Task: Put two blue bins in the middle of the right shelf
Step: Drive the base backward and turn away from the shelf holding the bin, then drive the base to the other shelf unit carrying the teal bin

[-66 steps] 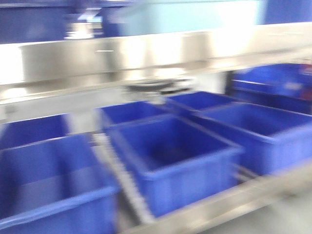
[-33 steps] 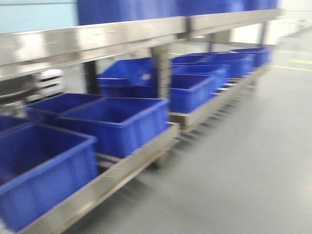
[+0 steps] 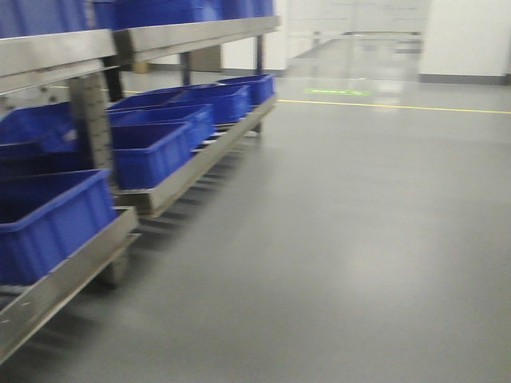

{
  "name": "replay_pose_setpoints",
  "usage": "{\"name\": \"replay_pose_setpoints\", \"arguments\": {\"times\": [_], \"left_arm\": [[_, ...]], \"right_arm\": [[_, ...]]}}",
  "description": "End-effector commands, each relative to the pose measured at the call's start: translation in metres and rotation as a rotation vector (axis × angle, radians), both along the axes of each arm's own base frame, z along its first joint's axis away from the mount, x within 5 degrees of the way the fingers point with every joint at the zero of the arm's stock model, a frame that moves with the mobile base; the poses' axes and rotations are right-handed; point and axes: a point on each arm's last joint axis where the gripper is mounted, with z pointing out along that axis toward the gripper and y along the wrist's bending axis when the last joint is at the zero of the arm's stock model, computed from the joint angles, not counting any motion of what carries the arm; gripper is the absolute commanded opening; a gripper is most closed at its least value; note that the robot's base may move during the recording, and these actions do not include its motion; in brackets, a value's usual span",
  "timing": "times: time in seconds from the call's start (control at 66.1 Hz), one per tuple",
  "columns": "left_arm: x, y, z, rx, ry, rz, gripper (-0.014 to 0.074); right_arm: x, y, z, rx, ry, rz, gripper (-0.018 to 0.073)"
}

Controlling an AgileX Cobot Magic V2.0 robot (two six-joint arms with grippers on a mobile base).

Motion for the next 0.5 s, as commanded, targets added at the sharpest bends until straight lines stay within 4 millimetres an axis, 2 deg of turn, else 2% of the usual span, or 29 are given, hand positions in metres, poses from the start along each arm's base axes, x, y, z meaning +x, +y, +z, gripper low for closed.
{"name": "replay_pose_setpoints", "arguments": {"times": [0.0, 0.484], "left_arm": [[-0.0032, -0.0015, 0.0089, -0.028, -0.051, -0.024, -0.0111], [-0.0032, -0.0015, 0.0089, -0.028, -0.051, -0.024, -0.0111]], "right_arm": [[-0.0017, -0.0024, 0.0094, 0.005, -0.066, 0.007, -0.0158], [-0.0017, -0.0024, 0.0094, 0.005, -0.066, 0.007, -0.0158]]}}
